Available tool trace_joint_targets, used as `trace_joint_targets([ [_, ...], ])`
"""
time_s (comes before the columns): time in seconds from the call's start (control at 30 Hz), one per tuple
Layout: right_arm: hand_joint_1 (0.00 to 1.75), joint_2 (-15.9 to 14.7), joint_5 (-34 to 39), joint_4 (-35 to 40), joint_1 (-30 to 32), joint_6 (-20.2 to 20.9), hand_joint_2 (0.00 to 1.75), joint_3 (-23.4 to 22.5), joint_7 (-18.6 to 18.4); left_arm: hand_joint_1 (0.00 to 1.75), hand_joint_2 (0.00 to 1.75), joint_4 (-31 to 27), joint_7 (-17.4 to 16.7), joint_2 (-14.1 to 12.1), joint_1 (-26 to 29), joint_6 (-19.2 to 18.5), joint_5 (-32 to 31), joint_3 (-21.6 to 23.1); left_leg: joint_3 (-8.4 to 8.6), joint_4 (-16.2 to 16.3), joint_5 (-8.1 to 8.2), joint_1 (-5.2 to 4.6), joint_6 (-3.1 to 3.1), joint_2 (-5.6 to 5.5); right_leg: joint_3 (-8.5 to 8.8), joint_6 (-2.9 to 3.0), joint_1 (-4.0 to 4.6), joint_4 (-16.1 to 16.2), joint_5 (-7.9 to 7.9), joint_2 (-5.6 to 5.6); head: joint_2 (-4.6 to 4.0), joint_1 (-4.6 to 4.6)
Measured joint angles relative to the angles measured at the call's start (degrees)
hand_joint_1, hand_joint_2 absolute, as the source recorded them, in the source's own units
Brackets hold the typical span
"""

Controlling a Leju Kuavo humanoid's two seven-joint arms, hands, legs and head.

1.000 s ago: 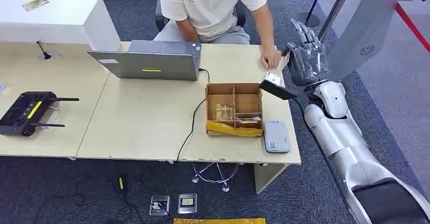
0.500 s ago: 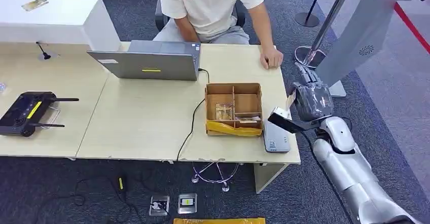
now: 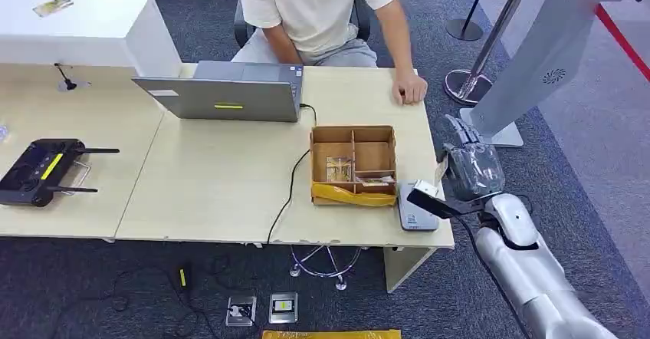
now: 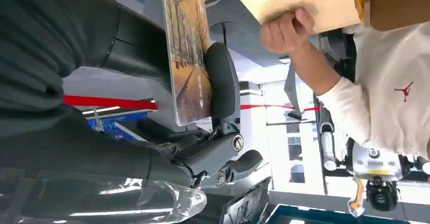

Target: Pass the card to the sensor for recognition and then transmit it.

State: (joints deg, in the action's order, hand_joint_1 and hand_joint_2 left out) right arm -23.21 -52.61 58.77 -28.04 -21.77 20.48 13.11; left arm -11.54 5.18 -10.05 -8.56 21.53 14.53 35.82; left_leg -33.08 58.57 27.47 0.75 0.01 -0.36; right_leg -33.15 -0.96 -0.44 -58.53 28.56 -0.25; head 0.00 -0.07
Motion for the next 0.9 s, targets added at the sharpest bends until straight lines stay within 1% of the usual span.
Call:
trace_joint_targets([
  [0.13,1.73,0.31,-0.39,-0.04,0.43,0.00,1.75,0.00,-0.09,0.00,0.00,0.00,0.00,0.17,0.00,-0.02,-0.11,0.00,0.00,0.00,0.00,0.00,0.00,0.00,0.00,0.00,0.00,0.00,0.00,0.00,0.00,0.02],
  [0.23,1.71,0.61,-0.83,-0.31,0.79,0.02,1.75,0.00,-0.07,0.00,0.00,0.00,0.00,0.33,0.00,-0.06,-0.15,0.00,0.00,0.00,0.00,0.00,0.00,0.00,0.00,0.00,0.00,0.00,0.00,-0.01,0.00,0.00],
  [0.33,1.75,1.05,-1.14,-0.74,1.02,0.02,1.75,0.02,0.00,0.00,0.00,-0.02,0.00,0.39,-0.01,-0.13,-0.11,0.00,0.00,0.00,0.00,0.00,0.00,0.00,0.00,0.00,0.00,0.00,0.00,0.00,0.00,0.02],
  [0.37,1.71,1.22,-1.11,-1.05,1.08,-0.02,1.75,0.04,0.11,0.00,0.00,-0.02,0.00,0.39,-0.01,-0.15,-0.04,0.00,0.00,0.00,0.00,0.01,0.00,0.00,0.00,0.00,0.01,0.00,0.00,0.00,0.00,0.02],
  [0.5,1.73,1.88,-0.79,-2.65,1.44,-0.44,1.75,0.04,0.68,0.00,0.00,-0.02,0.00,0.42,-0.02,-0.15,0.09,0.00,0.00,0.00,0.00,0.00,0.00,0.00,-0.01,0.00,0.01,0.00,0.00,-0.01,0.00,0.02],
  [0.53,1.68,2.03,-0.70,-3.04,1.53,-0.61,1.75,0.04,0.85,0.00,0.00,-0.02,0.00,0.44,-0.02,-0.15,0.09,0.00,-0.01,0.00,0.00,0.00,0.00,0.00,-0.01,0.00,0.00,0.00,0.00,-0.01,0.00,0.00],
  [0.6,1.73,2.30,-0.55,-4.32,1.69,-1.29,1.75,0.04,1.14,0.00,0.00,-0.04,0.00,0.46,-0.03,-0.13,0.11,0.00,0.00,0.00,0.00,0.00,0.00,0.00,0.00,0.00,0.00,0.00,0.00,0.00,0.00,0.02],
  [0.7,1.69,2.51,-0.28,-5.27,2.20,-1.55,1.75,0.04,1.25,0.00,0.00,-0.04,0.00,0.50,-0.02,-0.13,0.11,0.00,-0.01,0.00,0.00,0.00,0.00,0.00,-0.01,0.00,0.00,0.00,0.00,0.00,0.00,0.00],
  [0.8,1.71,2.73,-0.07,-6.16,2.36,-1.90,1.75,0.04,1.31,0.00,0.00,-0.04,0.00,0.52,-0.04,-0.13,0.11,0.00,0.00,0.00,0.01,0.00,0.00,0.00,-0.01,0.00,0.00,0.00,0.00,0.00,0.00,0.02],
  [0.83,1.64,2.80,-0.07,-6.47,2.39,-1.92,1.75,0.04,1.31,0.00,0.00,-0.04,0.00,0.52,-0.04,-0.13,0.11,0.00,0.00,0.00,0.01,0.00,0.00,0.00,-0.01,0.00,0.00,0.00,0.00,0.00,0.00,0.00],
  [0.87,1.69,2.84,-0.04,-6.71,2.45,-1.92,1.75,0.04,1.31,0.00,0.00,-0.04,0.00,0.55,-0.04,-0.15,0.11,0.00,0.00,0.00,0.01,0.00,0.00,0.00,-0.01,0.00,0.00,0.00,0.00,0.00,0.00,0.02],
  [0.9,1.69,2.91,0.00,-6.89,2.53,-1.92,1.75,0.04,1.31,0.00,0.00,-0.07,0.00,0.52,-0.04,-0.15,0.11,0.00,0.00,0.00,0.01,0.00,0.00,0.00,-0.01,0.00,0.00,0.00,0.00,0.00,0.00,0.02],
])
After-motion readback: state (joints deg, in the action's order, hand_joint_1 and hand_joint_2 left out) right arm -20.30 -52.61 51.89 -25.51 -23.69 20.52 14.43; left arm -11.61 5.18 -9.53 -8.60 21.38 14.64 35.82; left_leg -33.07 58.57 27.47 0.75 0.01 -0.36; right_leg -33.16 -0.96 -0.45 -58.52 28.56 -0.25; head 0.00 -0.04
